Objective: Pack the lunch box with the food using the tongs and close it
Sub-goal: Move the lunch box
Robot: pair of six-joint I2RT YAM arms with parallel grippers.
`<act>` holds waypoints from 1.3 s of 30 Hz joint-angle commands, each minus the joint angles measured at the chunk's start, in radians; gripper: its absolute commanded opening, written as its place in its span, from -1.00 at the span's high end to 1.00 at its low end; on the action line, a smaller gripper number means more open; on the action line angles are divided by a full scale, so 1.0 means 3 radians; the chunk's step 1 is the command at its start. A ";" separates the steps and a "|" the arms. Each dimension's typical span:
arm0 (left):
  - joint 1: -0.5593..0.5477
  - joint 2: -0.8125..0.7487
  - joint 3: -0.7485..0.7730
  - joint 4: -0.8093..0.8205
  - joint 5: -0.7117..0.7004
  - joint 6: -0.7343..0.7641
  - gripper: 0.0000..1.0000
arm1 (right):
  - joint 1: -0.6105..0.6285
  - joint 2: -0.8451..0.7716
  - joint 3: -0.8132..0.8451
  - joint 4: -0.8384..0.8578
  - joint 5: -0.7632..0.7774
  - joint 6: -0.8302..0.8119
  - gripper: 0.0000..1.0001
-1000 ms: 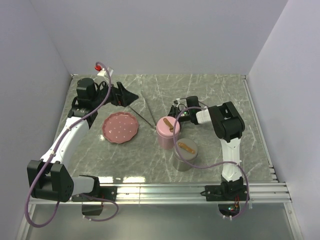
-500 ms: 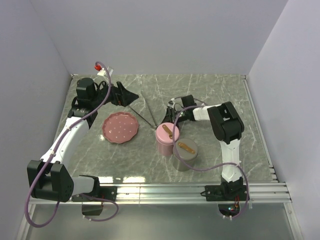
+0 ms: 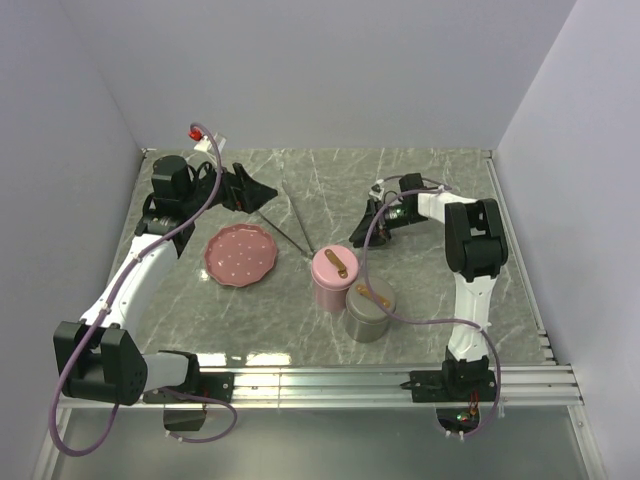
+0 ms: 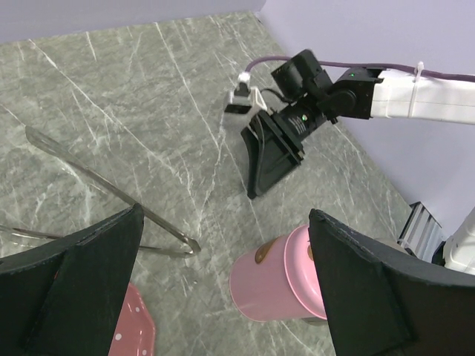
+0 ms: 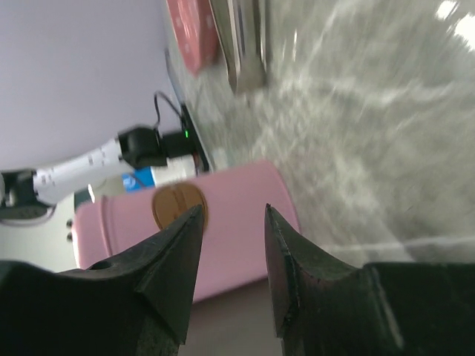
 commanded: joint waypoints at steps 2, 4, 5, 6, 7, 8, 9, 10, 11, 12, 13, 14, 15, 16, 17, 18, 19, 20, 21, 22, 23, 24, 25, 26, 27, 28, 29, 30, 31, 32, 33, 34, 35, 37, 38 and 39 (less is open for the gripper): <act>0.0014 -0.0088 0.0011 0.0184 0.0092 -0.0038 -0.97 | 0.0073 -0.0026 0.0058 -0.0988 -0.0045 -0.0872 0.07; 0.0014 -0.0088 0.0006 0.0194 0.0098 -0.0038 -0.97 | 0.0084 -0.0016 0.0048 -0.1061 -0.0040 -0.0964 0.07; 0.0014 -0.0083 0.0001 0.0204 0.0098 -0.0043 -0.97 | 0.0094 -0.0006 0.0048 -0.1076 -0.0055 -0.0975 0.07; 0.0014 -0.0083 -0.0004 0.0199 0.0093 -0.0048 -0.97 | 0.0109 0.0004 0.0063 -0.1102 -0.0086 -0.1015 0.07; 0.0014 -0.0083 -0.0004 0.0204 0.0098 -0.0048 -0.97 | 0.0145 0.0015 0.0103 -0.1153 -0.0101 -0.1036 0.08; 0.0014 -0.0083 -0.0009 0.0199 0.0098 -0.0048 -0.97 | 0.0180 0.0040 0.0129 -0.1179 -0.0117 -0.1066 0.08; 0.0014 -0.0088 -0.0009 0.0199 0.0098 -0.0043 -0.97 | 0.0201 0.0055 0.0145 -0.1204 -0.0137 -0.1117 0.08; 0.0014 -0.0098 -0.0009 0.0194 0.0088 -0.0038 -0.97 | 0.0257 0.0071 0.0180 -0.1255 -0.0142 -0.1148 0.08; 0.0014 -0.0094 -0.0009 0.0184 0.0092 -0.0033 -0.97 | 0.0283 0.0081 0.0196 -0.1276 -0.0147 -0.1179 0.08; 0.0014 -0.0099 -0.0009 0.0169 0.0093 -0.0028 -0.97 | 0.0308 0.0091 0.0221 -0.1301 -0.0158 -0.1235 0.08; 0.0014 -0.0104 -0.0009 0.0169 0.0082 -0.0023 -0.97 | 0.0364 0.0117 0.0227 -0.1357 -0.0163 -0.1296 0.08; 0.0014 -0.0104 -0.0009 0.0169 0.0082 -0.0023 -0.97 | 0.0385 0.0127 0.0237 -0.1388 -0.0168 -0.1297 0.09; 0.0014 -0.0104 -0.0009 0.0169 0.0087 -0.0028 -0.97 | 0.0421 0.0147 0.0272 -0.1439 -0.0173 -0.1403 0.09; 0.0014 -0.0099 -0.0009 0.0169 0.0087 -0.0028 -0.97 | 0.0446 0.0163 0.0288 -0.1551 -0.0193 -0.1455 0.09; 0.0014 -0.0099 -0.0009 0.0174 0.0087 -0.0028 -0.98 | 0.0497 0.0198 0.0308 -0.1598 -0.0198 -0.1511 0.09; 0.0014 -0.0099 -0.0004 0.0169 0.0087 -0.0028 -0.97 | 0.0508 0.0204 0.0334 -0.1644 -0.0204 -0.1613 0.09; 0.0014 -0.0099 -0.0014 0.0179 0.0092 -0.0028 -0.97 | 0.0533 0.0219 0.0349 -0.1735 -0.0209 -0.1649 0.09; 0.0014 -0.0099 -0.0014 0.0179 0.0093 -0.0028 -0.97 | 0.0564 0.0244 0.0359 -0.1782 -0.0229 -0.1741 0.10; 0.0014 -0.0099 -0.0014 0.0179 0.0098 -0.0028 -0.97 | 0.0579 0.0260 0.0385 -0.1843 -0.0239 -0.1802 0.10; 0.0014 -0.0099 -0.0009 0.0174 0.0088 -0.0028 -0.97 | 0.0600 0.0270 0.0405 -0.2001 -0.0245 -0.1879 0.10; 0.0014 -0.0088 -0.0009 0.0174 0.0092 -0.0028 -0.97 | 0.0636 0.0306 0.0421 -0.2088 -0.0260 -0.2052 0.10; 0.0014 -0.0093 -0.0004 0.0174 0.0093 -0.0028 -0.97 | 0.0651 0.0316 0.0446 -0.2170 -0.0265 -0.2134 0.10; 0.0014 -0.0083 -0.0004 0.0179 0.0098 -0.0028 -0.98 | 0.0666 0.0331 0.0467 -0.2318 -0.0270 -0.2216 0.10; 0.0014 -0.0083 -0.0009 0.0194 0.0098 -0.0038 -0.97 | 0.0682 0.0352 0.0477 -0.2390 -0.0285 -0.2288 0.10; 0.0014 -0.0078 -0.0014 0.0199 0.0103 -0.0048 -0.97 | 0.0717 0.0367 0.0508 -0.2462 -0.0291 -0.2446 0.10; 0.0014 -0.0083 -0.0014 0.0209 0.0103 -0.0053 -0.97 | 0.0738 0.0383 0.0523 -0.2604 -0.0296 -0.2523 0.10; 0.0014 -0.0078 -0.0019 0.0209 0.0098 -0.0059 -0.97 | 0.0748 0.0413 0.0543 -0.2656 -0.0296 -0.2645 0.10; 0.0014 -0.0078 -0.0024 0.0209 0.0103 -0.0059 -0.97 | 0.0759 0.0429 0.0579 -0.2712 -0.0301 -0.2712 0.10; 0.0014 -0.0083 -0.0019 0.0204 0.0108 -0.0059 -0.97 | 0.0789 0.0454 0.0600 -0.2829 -0.0306 -0.2769 0.10; 0.0014 -0.0083 -0.0019 0.0199 0.0108 -0.0054 -0.97 | 0.0794 0.0464 0.0615 -0.2876 -0.0316 -0.2871 0.10; 0.0014 -0.0093 -0.0019 0.0179 0.0103 -0.0048 -0.97 | 0.0820 0.0480 0.0646 -0.2907 -0.0311 -0.2887 0.11; 0.0014 -0.0093 -0.0019 0.0174 0.0103 -0.0048 -0.97 | 0.0835 0.0485 0.0651 -0.2922 -0.0316 -0.2897 0.11; 0.0014 -0.0093 -0.0019 0.0164 0.0108 -0.0048 -0.97 | 0.0856 0.0500 0.0661 -0.2923 -0.0321 -0.2897 0.11; 0.0014 -0.0104 -0.0024 0.0148 0.0128 -0.0038 -0.96 | 0.0891 0.0516 0.0671 -0.2923 -0.0331 -0.2902 0.11; 0.0014 -0.0104 -0.0035 0.0143 0.0159 -0.0028 -0.95 | 0.0907 0.0516 0.0682 -0.2928 -0.0337 -0.2912 0.11; 0.0014 -0.0119 -0.0045 0.0138 0.0194 -0.0018 -0.93 | 0.0922 0.0516 0.0677 -0.2928 -0.0347 -0.2923 0.11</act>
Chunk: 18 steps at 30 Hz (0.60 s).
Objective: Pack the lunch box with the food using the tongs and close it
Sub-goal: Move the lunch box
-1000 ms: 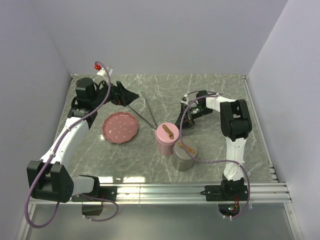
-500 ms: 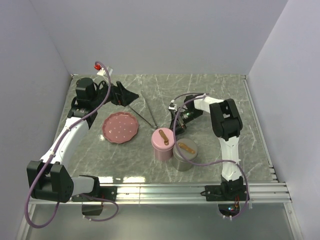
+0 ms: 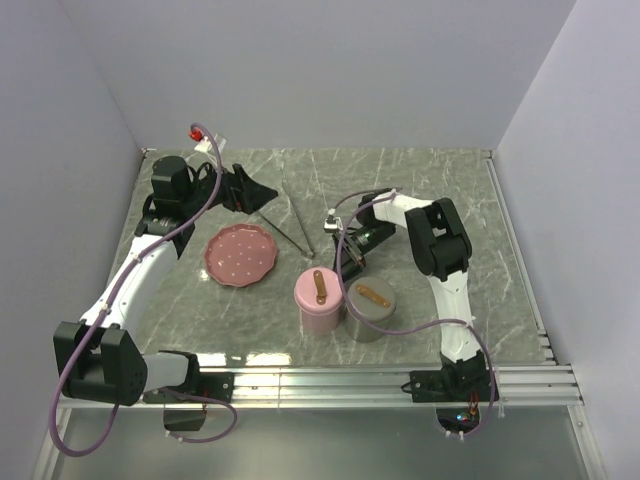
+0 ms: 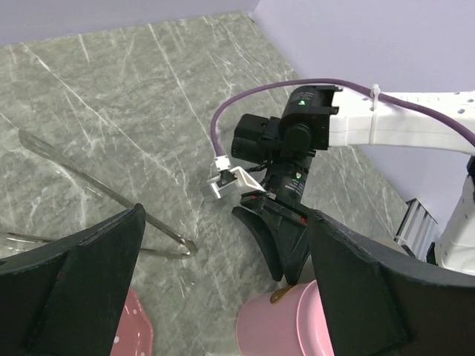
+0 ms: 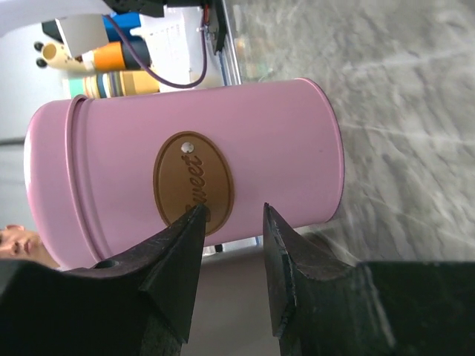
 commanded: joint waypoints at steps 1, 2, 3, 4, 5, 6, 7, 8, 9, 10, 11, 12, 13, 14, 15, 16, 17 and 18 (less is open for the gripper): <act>0.0014 -0.0132 -0.0071 0.0086 0.0191 0.0035 -0.90 | 0.0083 0.0025 0.0115 -0.0210 -0.0146 -0.0179 0.11; 0.0014 -0.0152 -0.0092 0.0081 0.0328 0.0092 -0.89 | 0.0093 0.0020 0.0115 -0.0195 -0.0146 -0.0174 0.11; 0.0014 -0.0167 -0.0112 0.0055 0.0375 0.0168 -0.88 | 0.0088 0.0004 0.0115 -0.0170 -0.0151 -0.0153 0.11; 0.0014 -0.0233 -0.0173 0.0045 0.0426 0.0285 -0.87 | 0.0083 -0.0036 0.0120 -0.0073 -0.0121 -0.0108 0.11; 0.0014 -0.0275 -0.0209 0.0030 0.0523 0.0347 -0.88 | 0.0063 -0.0067 0.0115 0.0019 -0.0080 0.0065 0.11; 0.0014 -0.0310 -0.0235 -0.0001 0.0574 0.0429 -0.88 | 0.0037 -0.0113 0.0115 0.0146 -0.0049 0.0188 0.11; 0.0014 -0.0372 -0.0281 -0.0113 0.0641 0.0622 -0.89 | 0.0012 -0.0225 0.0104 0.0467 0.0073 0.0503 0.10; 0.0009 -0.0403 -0.0286 -0.0190 0.0692 0.0720 -0.89 | -0.0054 -0.0292 0.0099 0.0647 0.0150 0.0653 0.09; 0.0008 -0.0428 -0.0287 -0.0297 0.0773 0.0954 -0.90 | -0.0090 -0.0358 0.0114 0.0998 0.0232 0.0807 0.08; -0.0002 -0.0469 -0.0276 -0.0424 0.0805 0.1078 -0.91 | -0.0131 -0.0500 0.0135 0.1169 0.0334 0.0965 0.05; -0.0002 -0.0484 -0.0266 -0.0648 0.0830 0.1211 -0.92 | -0.0182 -0.0568 0.0231 0.1297 0.0507 0.1194 0.04; -0.0007 -0.0500 -0.0251 -0.0792 0.0886 0.1556 -0.91 | -0.0284 -0.0624 0.0298 0.1415 0.0595 0.1298 0.03; -0.0022 -0.0535 -0.0230 -0.0920 0.0912 0.1737 -0.91 | -0.0366 -0.0726 0.0385 0.1557 0.0646 0.1415 0.00; -0.0042 -0.0541 -0.0215 -0.1230 0.0927 0.1936 -0.92 | -0.0433 -0.0772 0.0588 0.1579 0.0783 0.1447 -0.01; -0.0063 -0.0561 -0.0169 -0.1400 0.0953 0.2373 -0.91 | -0.0570 -0.0818 0.0686 0.1579 0.0855 0.1462 -0.03; -0.0124 -0.0571 -0.0149 -0.1564 0.0953 0.2611 -0.91 | -0.0642 -0.0935 0.0768 0.1559 0.0922 0.1437 -0.07; -0.0170 -0.0582 -0.0133 -0.1905 0.0938 0.2826 -0.90 | -0.0709 -0.1007 0.0890 0.1524 0.0978 0.1366 -0.09; -0.0216 -0.0587 -0.0118 -0.2050 0.0928 0.3243 -0.90 | -0.0791 -0.1084 0.0927 0.1457 0.1009 0.1259 -0.11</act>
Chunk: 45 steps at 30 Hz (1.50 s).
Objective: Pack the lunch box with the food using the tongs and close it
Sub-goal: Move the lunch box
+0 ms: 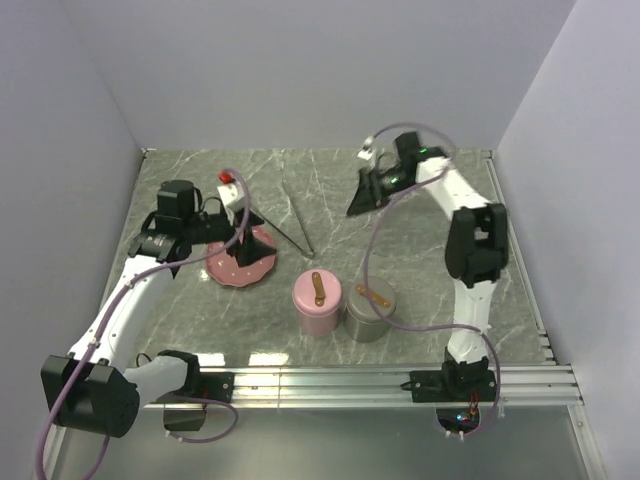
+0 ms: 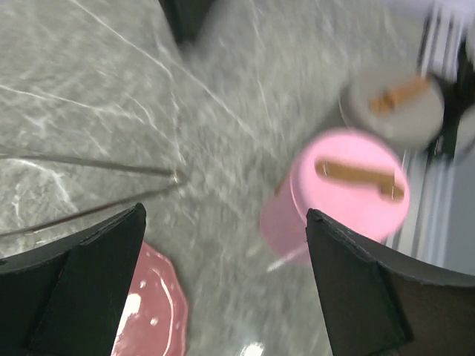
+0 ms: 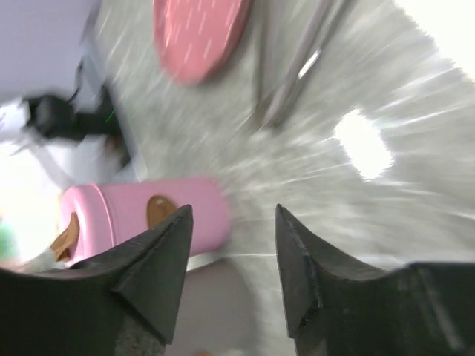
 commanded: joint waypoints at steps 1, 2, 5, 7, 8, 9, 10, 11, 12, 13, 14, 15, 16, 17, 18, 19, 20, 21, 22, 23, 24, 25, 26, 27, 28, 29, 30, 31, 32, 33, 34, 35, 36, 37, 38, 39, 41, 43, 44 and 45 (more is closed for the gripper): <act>-0.0225 -0.0086 0.0161 -0.0994 0.0124 0.1441 -0.88 | -0.0362 -0.0678 0.0321 -0.0009 0.0261 -0.0176 -0.16; -0.0292 -0.0096 0.0166 -0.1097 0.0098 0.1584 -0.88 | -0.0429 -0.0781 0.0250 -0.0091 0.0251 -0.0285 -0.18; -0.0496 -0.0157 0.0125 -0.1241 0.0083 0.1882 -0.87 | -0.0583 -0.1328 -0.0249 -0.0383 0.0255 -0.0756 -0.21; -0.0649 -0.0203 0.0074 -0.1109 0.0108 0.1857 -0.85 | -0.0593 -0.1842 -0.0623 -0.0399 0.0357 -0.0955 -0.21; -0.0706 -0.0219 0.0049 -0.1042 0.0123 0.1836 -0.83 | -0.0599 -0.2033 -0.0994 -0.0384 0.0373 -0.1001 -0.20; -0.0772 -0.0254 -0.0023 -0.0961 0.0093 0.1770 -0.82 | -0.0594 -0.2212 -0.1185 -0.0308 0.0378 -0.1002 -0.20; -0.0945 -0.0270 -0.0059 -0.0803 0.0042 0.1749 -0.78 | -0.0583 -0.2523 -0.1349 -0.0277 0.0393 -0.0982 -0.20; -0.1033 -0.0285 -0.0094 -0.0741 -0.0044 0.1754 -0.76 | -0.0568 -0.2658 -0.1619 -0.0256 0.0419 -0.0956 -0.20; -0.1120 -0.0285 -0.0140 -0.0679 -0.0086 0.1759 -0.75 | -0.0548 -0.2866 -0.1733 -0.0281 0.0455 -0.0976 -0.20; -0.1263 -0.0275 -0.0151 -0.0562 -0.0116 0.1739 -0.72 | -0.0517 -0.2965 -0.1896 -0.0322 0.0592 -0.1133 -0.19; -0.1320 -0.0240 -0.0151 -0.0526 -0.0127 0.1739 -0.71 | -0.0461 -0.3062 -0.1994 -0.0322 0.0679 -0.1191 -0.18; -0.1376 -0.0163 -0.0146 -0.0480 -0.0162 0.1698 -0.66 | -0.0440 -0.3265 -0.2097 -0.0252 0.0776 -0.1237 -0.18; -0.1442 -0.0122 -0.0146 -0.0439 -0.0173 0.1678 -0.64 | -0.0430 -0.3369 -0.2199 -0.0200 0.0848 -0.1318 -0.18; -0.1468 -0.0081 -0.0146 -0.0357 -0.0208 0.1662 -0.60 | -0.0384 -0.3476 -0.2387 -0.0149 0.0965 -0.1365 -0.18; -0.1514 -0.0020 -0.0166 -0.0311 -0.0214 0.1657 -0.56 | -0.0338 -0.3654 -0.2470 -0.0047 0.1027 -0.1426 -0.18; -0.1530 -0.0004 -0.0177 -0.0250 -0.0229 0.1632 -0.54 | -0.0297 -0.3727 -0.2613 0.0014 0.1083 -0.1442 -0.18; -0.1555 0.0006 -0.0192 -0.0118 -0.0234 0.1611 -0.51 | -0.0251 -0.3788 -0.2660 0.0061 0.1160 -0.1457 -0.18; -0.1581 0.0026 -0.0207 -0.0081 -0.0239 0.1550 -0.44 | -0.0150 -0.3870 -0.2690 0.0086 0.1161 -0.1477 -0.18; -0.1627 0.0047 -0.0202 -0.0065 -0.0234 0.1555 -0.41 | -0.0108 -0.3901 -0.2731 0.0107 0.1150 -0.1498 -0.18; -0.1657 0.0067 -0.0177 -0.0101 -0.0224 0.1555 -0.40 | -0.0062 -0.3942 -0.2747 0.0122 0.1115 -0.1498 -0.21; -0.1718 0.0118 -0.0161 -0.0121 -0.0204 0.1555 -0.39 | 0.0024 -0.4008 -0.2772 0.0173 0.1104 -0.1498 -0.22; -0.1749 0.0134 -0.0151 -0.0137 -0.0209 0.1555 -0.40 | 0.0091 -0.4039 -0.2818 0.0209 0.1114 -0.1478 -0.23; -0.1785 0.0154 -0.0146 -0.0137 -0.0224 0.1525 -0.39 | 0.0147 -0.4075 -0.2844 0.0250 0.1130 -0.1452 -0.25; -0.1851 0.0165 -0.0151 -0.0091 -0.0244 0.1504 -0.36 | 0.0204 -0.4126 -0.2864 0.0326 0.1181 -0.1411 -0.25; -0.1872 0.0165 -0.0156 -0.0050 -0.0275 0.1468 -0.33 | 0.0305 -0.4147 -0.2895 0.0368 0.1196 -0.1386 -0.26; -0.1883 0.0175 -0.0171 -0.0004 -0.0285 0.1402 -0.30 | 0.0342 -0.4162 -0.2905 0.0398 0.1212 -0.1370 -0.27; -0.1918 0.0180 -0.0172 0.0037 -0.0290 0.1386 -0.24 | 0.0378 -0.4177 -0.2916 0.0449 0.1227 -0.1330 -0.28; -0.1934 0.0195 -0.0177 0.0037 -0.0311 0.1376 -0.23 | 0.0434 -0.4188 -0.2926 0.0470 0.1237 -0.1314 -0.28; -0.1944 0.0226 -0.0156 0.0027 -0.0316 0.1376 -0.21 | 0.0465 -0.4183 -0.2931 0.0495 0.1242 -0.1309 -0.30; -0.1969 0.0251 -0.0146 -0.0003 -0.0321 0.1376 -0.15 | 0.0490 -0.4178 -0.2941 0.0516 0.1253 -0.1304 -0.31; -0.1975 0.0272 -0.0136 -0.0024 -0.0331 0.1386 -0.12 | 0.0526 -0.4173 -0.2967 0.0536 0.1258 -0.1294 -0.32; -0.1980 0.0307 -0.0115 -0.0044 -0.0331 0.1411 -0.09 | 0.0536 -0.4172 -0.2982 0.0577 0.1253 -0.1288 -0.36; -0.1975 0.0318 -0.0115 -0.0080 -0.0331 0.1417 -0.05 | 0.0557 -0.4178 -0.3023 0.0603 0.1248 -0.1273 -0.38; -0.1980 0.0333 -0.0105 -0.0091 -0.0336 0.1432 -0.04 | 0.0577 -0.4178 -0.3048 0.0628 0.1253 -0.1268 -0.39; -0.1980 0.0349 -0.0105 -0.0106 -0.0331 0.1463 -0.02 | 0.0633 -0.4188 -0.3064 0.0669 0.1263 -0.1258 -0.46; -0.1985 0.0359 -0.0110 -0.0111 -0.0331 0.1468 -0.01 | 0.0674 -0.4183 -0.3079 0.0695 0.1283 -0.1247 -0.47; -0.1985 0.0394 -0.0125 -0.0121 -0.0352 0.1458 -0.01 | 0.0761 -0.4188 -0.3125 0.0756 0.1314 -0.1227 -0.48; -0.1985 0.0430 -0.0136 -0.0167 -0.0367 0.1483 0.00 | 0.0807 -0.4178 -0.3171 0.0792 0.1329 -0.1212 -0.49; -0.1985 0.0451 -0.0161 -0.0203 -0.0372 0.1529 0.01 | 0.0848 -0.4162 -0.3192 0.0792 0.1334 -0.1232 -0.50; -0.1985 0.0456 -0.0182 -0.0218 -0.0382 0.1555 0.01 | 0.0864 -0.4152 -0.3222 0.0797 0.1355 -0.1242 -0.50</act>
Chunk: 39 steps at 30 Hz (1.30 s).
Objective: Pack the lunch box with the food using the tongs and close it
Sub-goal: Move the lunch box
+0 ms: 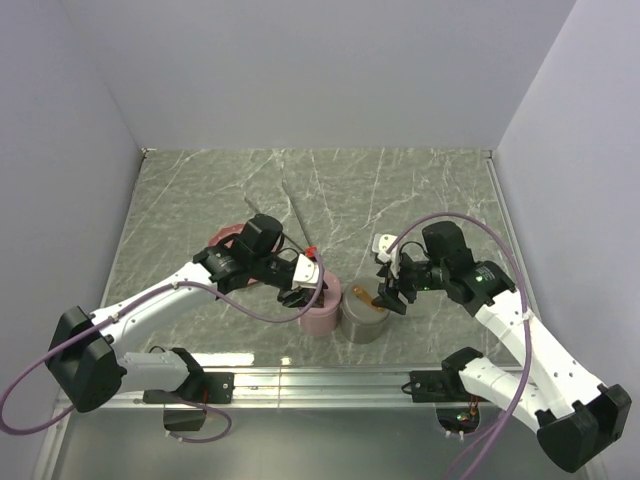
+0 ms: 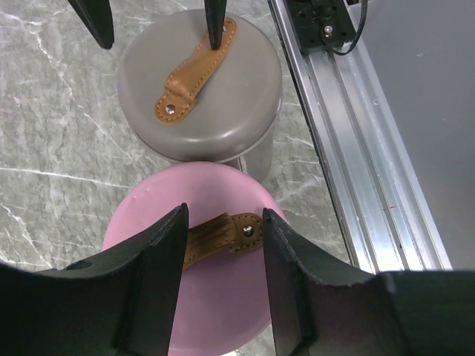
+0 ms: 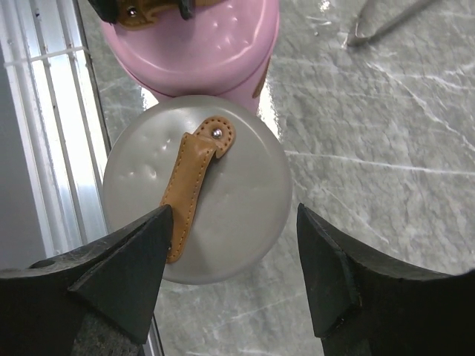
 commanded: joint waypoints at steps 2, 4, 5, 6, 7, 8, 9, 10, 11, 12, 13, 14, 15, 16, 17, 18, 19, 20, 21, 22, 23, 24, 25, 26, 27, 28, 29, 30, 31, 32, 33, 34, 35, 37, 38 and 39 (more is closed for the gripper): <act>-0.0017 0.0048 -0.0062 -0.0071 -0.0063 0.0127 0.01 | 0.0129 0.0026 -0.0130 0.0136 0.0132 -0.0035 -0.50; -0.0016 0.0053 -0.0093 -0.0081 -0.0074 0.0168 0.01 | 0.0160 0.0052 -0.0166 0.0111 0.0152 -0.0066 -0.50; -0.0017 0.0053 -0.0114 -0.0086 -0.0079 0.0163 0.01 | 0.0160 0.0072 -0.0171 0.0090 0.0162 -0.0077 -0.50; -0.0017 0.0053 -0.0129 -0.0081 -0.0074 0.0158 0.01 | 0.0165 0.0078 -0.0186 0.0090 0.0183 -0.0087 -0.50; -0.0017 0.0048 -0.0139 -0.0086 -0.0069 0.0158 0.01 | 0.0165 0.0088 -0.0197 0.0085 0.0193 -0.0087 -0.50; -0.0017 0.0048 -0.0160 -0.0086 -0.0058 0.0153 0.02 | 0.0165 0.0103 -0.0197 0.0075 0.0198 -0.0082 -0.50; -0.0017 0.0043 -0.0175 -0.0112 -0.0043 0.0158 0.02 | 0.0165 0.0118 -0.0197 0.0065 0.0209 -0.0067 -0.50; -0.0017 0.0038 -0.0200 -0.0122 -0.0013 0.0183 0.02 | 0.0165 0.0129 -0.0192 0.0065 0.0214 -0.0061 -0.50; -0.0011 0.0017 -0.0211 -0.0137 0.0003 0.0198 0.03 | 0.0165 0.0154 -0.0192 0.0059 0.0209 -0.0036 -0.50; -0.0011 0.0012 -0.0231 -0.0153 0.0013 0.0214 0.04 | 0.0160 0.0160 -0.0186 0.0059 0.0209 -0.0026 -0.50; -0.0011 -0.0008 -0.0267 -0.0163 0.0039 0.0239 0.05 | 0.0165 0.0170 -0.0186 0.0059 0.0204 -0.0005 -0.50; -0.0006 -0.0019 -0.0292 -0.0163 0.0054 0.0250 0.05 | 0.0165 0.0180 -0.0186 0.0075 0.0193 0.0020 -0.50; 0.0004 -0.0024 -0.0313 -0.0148 0.0064 0.0250 0.06 | 0.0165 0.0185 -0.0176 0.0075 0.0183 0.0036 -0.50; 0.0009 -0.0024 -0.0349 -0.0143 0.0080 0.0255 0.06 | 0.0165 0.0195 -0.0171 0.0080 0.0163 0.0051 -0.50; 0.0014 -0.0029 -0.0369 -0.0137 0.0100 0.0255 0.07 | 0.0165 0.0211 -0.0156 0.0075 0.0158 0.0076 -0.50; 0.0014 -0.0034 -0.0390 -0.0122 0.0105 0.0255 0.07 | 0.0165 0.0216 -0.0125 0.0075 0.0142 0.0087 -0.50; 0.0019 -0.0044 -0.0415 -0.0087 0.0110 0.0230 0.07 | 0.0165 0.0226 -0.0105 0.0065 0.0132 0.0102 -0.50; 0.0014 -0.0064 -0.0415 -0.0086 0.0110 0.0219 0.07 | 0.0160 0.0221 -0.0084 0.0059 0.0127 0.0128 -0.50; 0.0014 -0.0080 -0.0415 -0.0076 0.0110 0.0219 0.05 | 0.0160 0.0221 -0.0039 0.0059 0.0132 0.0143 -0.50; 0.0014 -0.0095 -0.0385 -0.0061 0.0105 0.0179 0.03 | 0.0160 0.0221 -0.0013 0.0059 0.0132 0.0163 -0.50; 0.0019 -0.0105 -0.0359 -0.0071 0.0100 0.0163 0.00 | 0.0155 0.0216 0.0013 0.0059 0.0127 0.0189 -0.50; 0.0019 -0.0116 -0.0329 -0.0076 0.0095 0.0148 -0.02 | 0.0150 0.0211 0.0069 0.0070 0.0127 0.0204 -0.50; 0.0024 -0.0126 -0.0248 -0.0081 0.0095 0.0082 -0.04 | 0.0139 0.0211 0.0095 0.0075 0.0127 0.0235 -0.50; 0.0024 -0.0156 -0.0201 -0.0101 0.0095 0.0061 -0.07 | 0.0139 0.0201 0.0130 0.0095 0.0127 0.0281 -0.50; 0.0024 -0.0172 -0.0150 -0.0112 0.0100 0.0030 -0.09 | 0.0119 0.0200 0.0201 0.0105 0.0122 0.0302 -0.50; 0.0029 -0.0202 -0.0053 -0.0122 0.0110 -0.0041 -0.11 | 0.0104 0.0200 0.0243 0.0100 0.0122 0.0327 -0.50; 0.0030 -0.0228 -0.0002 -0.0157 0.0115 -0.0072 -0.19 | 0.0088 0.0200 0.0284 0.0115 0.0106 0.0378 -0.50; 0.0035 -0.0243 0.0049 -0.0188 0.0146 -0.0088 -0.23 | 0.0068 0.0200 0.0365 0.0116 0.0076 0.0399 -0.50; 0.0040 -0.0304 0.0141 -0.0199 0.0151 -0.0128 -0.27 | 0.0063 0.0190 0.0406 0.0111 0.0066 0.0414 -0.51; 0.0035 -0.0335 0.0177 -0.0204 0.0156 -0.0169 -0.33 | 0.0052 0.0180 0.0447 0.0111 0.0060 0.0445 -0.51; 0.0040 -0.0366 0.0218 -0.0209 0.0161 -0.0215 -0.36 | 0.0042 0.0170 0.0524 0.0105 0.0040 0.0455 -0.51; 0.0040 -0.0427 0.0289 -0.0214 0.0162 -0.0286 -0.39 | 0.0027 0.0144 0.0565 0.0090 0.0035 0.0475 -0.52; 0.0040 -0.0453 0.0321 -0.0219 0.0162 -0.0333 -0.44 | 0.0017 0.0124 0.0641 0.0090 0.0025 0.0486 -0.52; 0.0050 -0.0540 0.0402 -0.0153 0.0121 -0.0562 -0.49 | -0.0014 0.0078 0.0718 0.0105 0.0024 0.0537 -0.53; 0.0080 -0.0571 0.0423 -0.0102 0.0100 -0.0670 -0.54 | -0.0039 0.0063 0.0749 0.0146 0.0040 0.0628 -0.54; 0.0111 -0.0596 0.0433 -0.0051 0.0065 -0.0782 -0.57 | -0.0065 0.0067 0.0830 0.0167 0.0055 0.0669 -0.55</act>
